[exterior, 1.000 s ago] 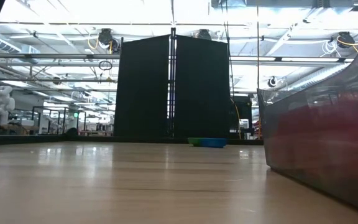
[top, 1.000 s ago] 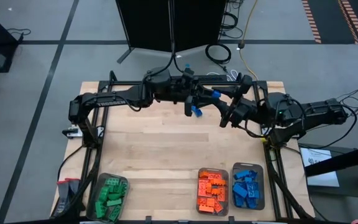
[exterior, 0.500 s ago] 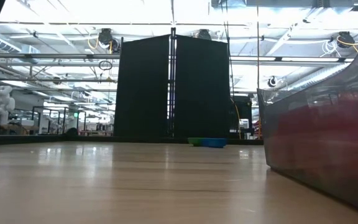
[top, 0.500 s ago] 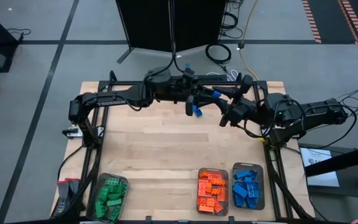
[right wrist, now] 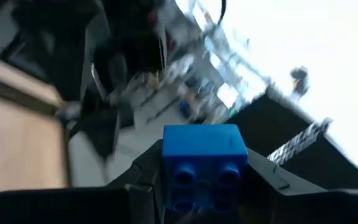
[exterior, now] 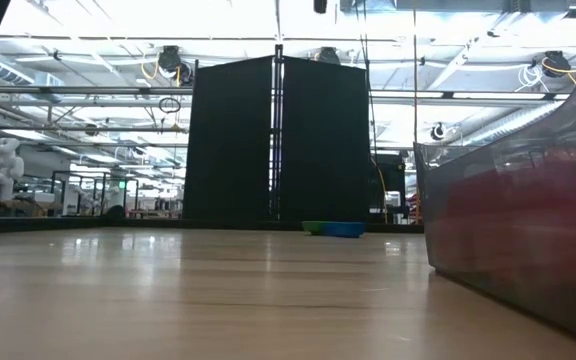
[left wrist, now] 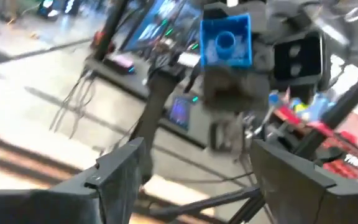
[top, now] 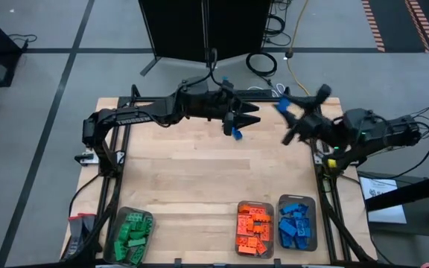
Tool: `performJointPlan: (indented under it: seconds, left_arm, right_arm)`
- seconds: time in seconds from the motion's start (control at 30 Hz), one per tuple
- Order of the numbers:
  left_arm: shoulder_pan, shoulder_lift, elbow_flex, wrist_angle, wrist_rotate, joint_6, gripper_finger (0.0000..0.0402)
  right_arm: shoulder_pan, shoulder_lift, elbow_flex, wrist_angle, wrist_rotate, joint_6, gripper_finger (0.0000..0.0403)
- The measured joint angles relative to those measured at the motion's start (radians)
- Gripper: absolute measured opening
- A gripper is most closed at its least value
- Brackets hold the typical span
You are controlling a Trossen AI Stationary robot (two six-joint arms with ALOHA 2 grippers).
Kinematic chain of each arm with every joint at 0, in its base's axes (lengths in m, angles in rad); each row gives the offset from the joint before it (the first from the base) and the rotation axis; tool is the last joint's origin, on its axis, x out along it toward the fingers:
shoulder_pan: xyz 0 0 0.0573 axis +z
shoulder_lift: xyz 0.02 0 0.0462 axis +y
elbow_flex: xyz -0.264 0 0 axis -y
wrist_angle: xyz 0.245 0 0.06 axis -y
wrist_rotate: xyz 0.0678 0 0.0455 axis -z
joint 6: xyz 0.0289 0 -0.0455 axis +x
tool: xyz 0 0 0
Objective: Sort blocks
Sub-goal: Put the blue game piece into the right black bin
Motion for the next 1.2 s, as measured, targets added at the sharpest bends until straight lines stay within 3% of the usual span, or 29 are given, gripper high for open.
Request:
performJointPlan:
  seconds: [0.1, 0.17, 0.33, 0.47, 0.6, 0.8, 0.97, 1.2]
  left_arm:
    - [0.024, -0.011, 0.000, -0.100, -0.001, 0.006, 0.0293]
    - [0.040, -0.014, 0.000, -0.168, -0.015, 0.028, 0.0293]
    - [0.068, -0.012, 0.000, -0.274, -0.046, 0.067, 0.0294]
    - [0.072, -0.007, 0.000, -0.315, -0.101, 0.124, 0.0294]
    - [0.074, 0.004, 0.001, -0.348, -0.105, 0.135, 0.0295]
    - [0.072, 0.030, 0.000, -0.421, -0.106, 0.162, 0.0295]
    - [0.066, 0.046, 0.001, -0.443, -0.106, 0.161, 0.0295]
    - [0.053, 0.056, 0.001, -0.455, -0.109, 0.191, 0.0295]
  right_arm:
    - [0.078, -0.069, 0.001, -0.275, 0.098, 0.246, 0.0119]
    - [0.135, -0.112, 0.001, -0.513, 0.076, 0.535, 0.0119]
    - [0.215, -0.182, 0.000, -0.985, -0.151, 1.246, 0.0119]
    - [0.235, -0.184, -0.009, -1.207, -0.407, 1.543, 0.0119]
    - [0.261, -0.177, -0.105, -1.163, -0.595, 1.649, 0.0119]
    - [0.347, -0.145, -0.345, -0.931, -0.806, 1.755, 0.0119]
    - [0.433, -0.105, -0.466, -0.765, -0.861, 1.842, 0.0119]
    - [0.535, 0.037, -0.472, -0.690, -0.862, 1.959, 0.0119]
